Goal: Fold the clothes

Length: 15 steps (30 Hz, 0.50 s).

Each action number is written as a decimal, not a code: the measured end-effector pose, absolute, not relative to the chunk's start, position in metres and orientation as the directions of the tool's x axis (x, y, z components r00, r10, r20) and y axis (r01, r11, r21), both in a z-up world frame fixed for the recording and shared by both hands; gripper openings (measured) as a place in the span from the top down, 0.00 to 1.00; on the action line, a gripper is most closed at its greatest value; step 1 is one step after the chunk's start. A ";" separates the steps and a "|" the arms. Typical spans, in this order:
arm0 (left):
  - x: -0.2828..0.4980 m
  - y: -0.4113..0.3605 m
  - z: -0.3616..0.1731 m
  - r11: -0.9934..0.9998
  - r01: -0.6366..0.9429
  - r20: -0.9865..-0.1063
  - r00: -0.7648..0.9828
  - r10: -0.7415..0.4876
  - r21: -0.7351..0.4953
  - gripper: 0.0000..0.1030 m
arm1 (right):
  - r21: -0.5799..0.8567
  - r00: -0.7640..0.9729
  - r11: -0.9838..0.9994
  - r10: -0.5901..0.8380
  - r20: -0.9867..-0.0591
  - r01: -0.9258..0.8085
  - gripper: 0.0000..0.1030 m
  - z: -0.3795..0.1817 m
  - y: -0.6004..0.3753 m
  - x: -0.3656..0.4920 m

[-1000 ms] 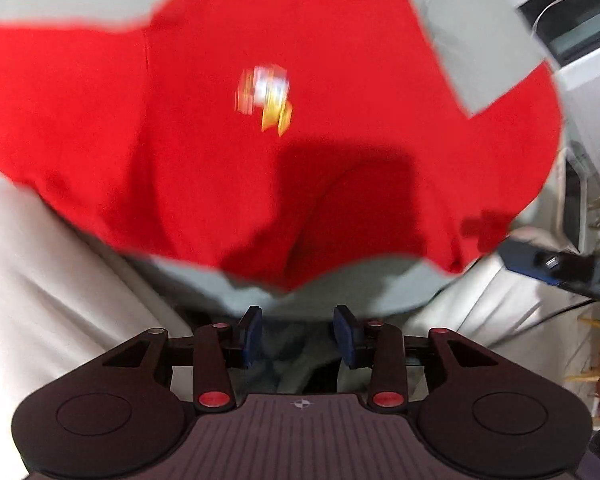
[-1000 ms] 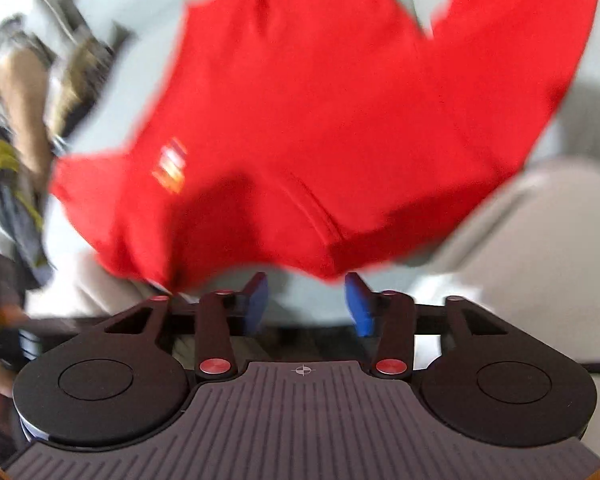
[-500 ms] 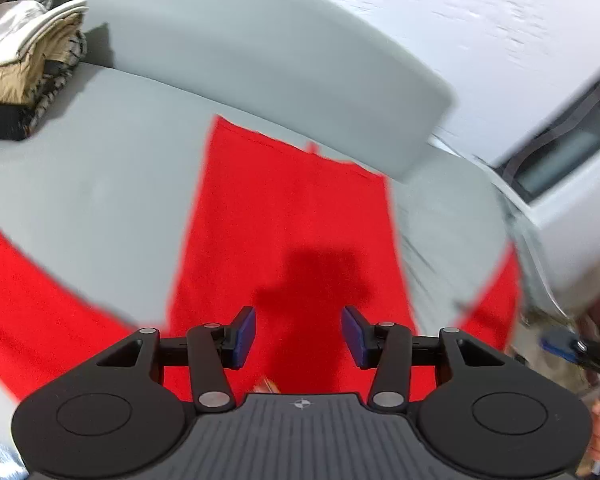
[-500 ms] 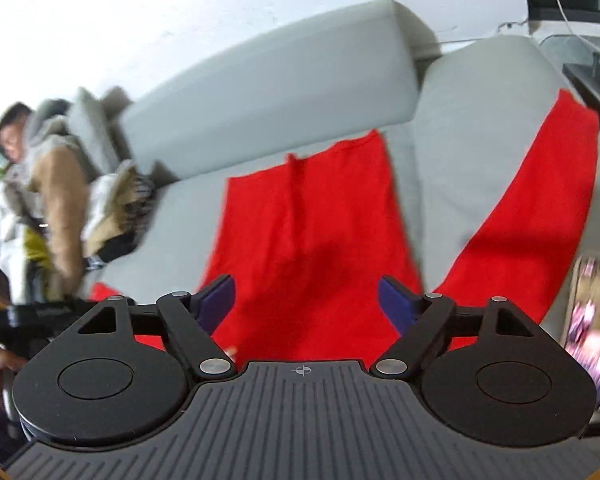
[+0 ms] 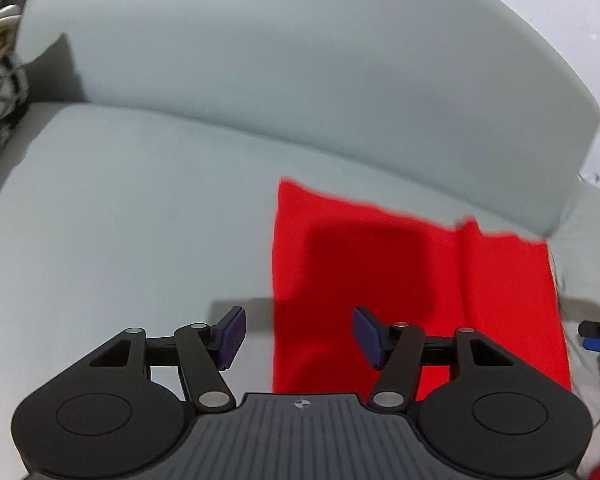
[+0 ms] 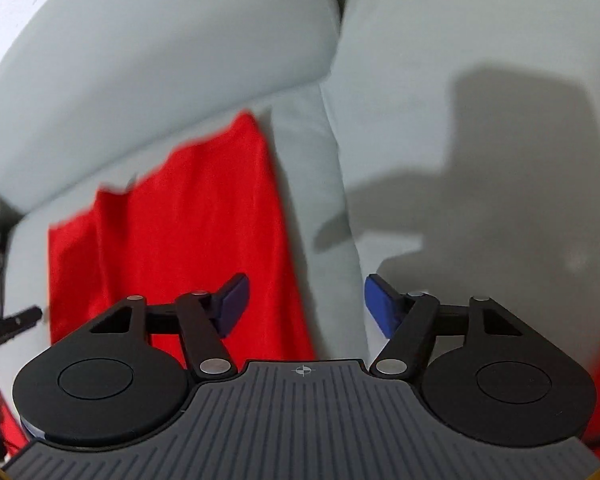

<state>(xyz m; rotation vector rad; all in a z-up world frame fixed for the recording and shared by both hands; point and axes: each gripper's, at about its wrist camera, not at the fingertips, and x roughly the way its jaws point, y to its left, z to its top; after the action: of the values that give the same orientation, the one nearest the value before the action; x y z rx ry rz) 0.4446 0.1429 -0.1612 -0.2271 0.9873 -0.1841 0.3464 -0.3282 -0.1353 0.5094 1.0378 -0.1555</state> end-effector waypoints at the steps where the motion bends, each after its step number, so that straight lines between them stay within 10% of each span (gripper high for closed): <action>1: 0.456 0.144 -0.165 0.958 0.050 -0.795 0.547 -0.263 -0.282 0.44 | 0.344 0.527 0.873 0.122 -0.841 0.346 0.34 -0.139 -0.330 0.359; 6: 0.487 0.133 -0.181 0.975 0.102 -0.783 0.582 -0.221 -0.199 0.49 | 0.336 0.584 0.902 0.124 -0.803 0.271 0.43 -0.151 -0.330 0.417; 8: 0.487 0.117 -0.180 0.979 0.153 -0.760 0.619 -0.199 -0.131 0.71 | 0.319 0.588 0.912 0.113 -0.801 0.259 0.57 -0.158 -0.327 0.433; 9: 0.487 0.110 -0.180 0.979 0.177 -0.747 0.637 -0.190 -0.097 0.98 | 0.319 0.598 0.914 0.114 -0.794 0.250 0.62 -0.161 -0.325 0.438; 10: 0.485 0.104 -0.179 0.977 0.199 -0.741 0.645 -0.189 -0.076 0.96 | 0.302 0.611 0.930 0.116 -0.783 0.209 0.94 -0.162 -0.318 0.440; 15: 0.461 0.116 -0.165 0.995 0.099 -0.635 0.767 -0.094 -0.028 0.97 | 0.220 0.744 0.953 -0.009 -0.668 0.210 0.97 -0.144 -0.308 0.419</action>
<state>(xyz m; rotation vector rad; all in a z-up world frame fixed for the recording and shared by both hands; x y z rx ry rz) 0.4610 0.1158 -0.1654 0.0071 0.6894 -0.1049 0.4193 -0.3083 -0.1445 0.2910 0.7246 -0.1217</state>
